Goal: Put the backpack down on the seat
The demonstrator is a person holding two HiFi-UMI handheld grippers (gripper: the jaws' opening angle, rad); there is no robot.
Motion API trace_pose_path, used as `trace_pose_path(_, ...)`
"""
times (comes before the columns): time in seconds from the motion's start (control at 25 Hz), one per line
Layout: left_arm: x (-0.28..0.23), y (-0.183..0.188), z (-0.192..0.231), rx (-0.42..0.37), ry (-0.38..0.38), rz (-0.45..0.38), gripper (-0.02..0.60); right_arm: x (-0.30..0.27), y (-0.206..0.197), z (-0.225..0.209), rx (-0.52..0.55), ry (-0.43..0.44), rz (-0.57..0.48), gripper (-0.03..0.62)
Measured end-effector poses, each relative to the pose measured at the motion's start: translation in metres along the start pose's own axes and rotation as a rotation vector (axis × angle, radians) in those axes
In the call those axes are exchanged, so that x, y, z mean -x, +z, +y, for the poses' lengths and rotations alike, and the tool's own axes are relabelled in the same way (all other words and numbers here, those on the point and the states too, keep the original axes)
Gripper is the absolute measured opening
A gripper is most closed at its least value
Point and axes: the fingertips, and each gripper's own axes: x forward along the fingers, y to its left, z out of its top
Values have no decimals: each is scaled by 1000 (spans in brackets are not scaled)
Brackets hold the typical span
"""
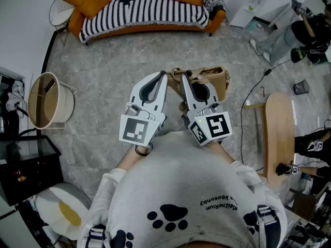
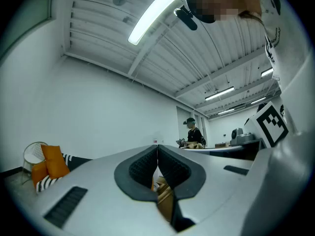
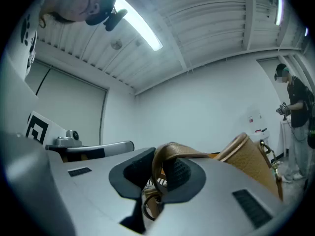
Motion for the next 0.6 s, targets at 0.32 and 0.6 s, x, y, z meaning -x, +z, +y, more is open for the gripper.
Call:
trace_pose_path(0.32, 2, 1, 22, -1, -16, -10, 20, -18, 0, 9, 18, -17, -14, 72)
trace_pose_path(0.6, 12, 4, 47, 1, -23, -2, 20, -33, -3, 23, -14, -54, -29, 72)
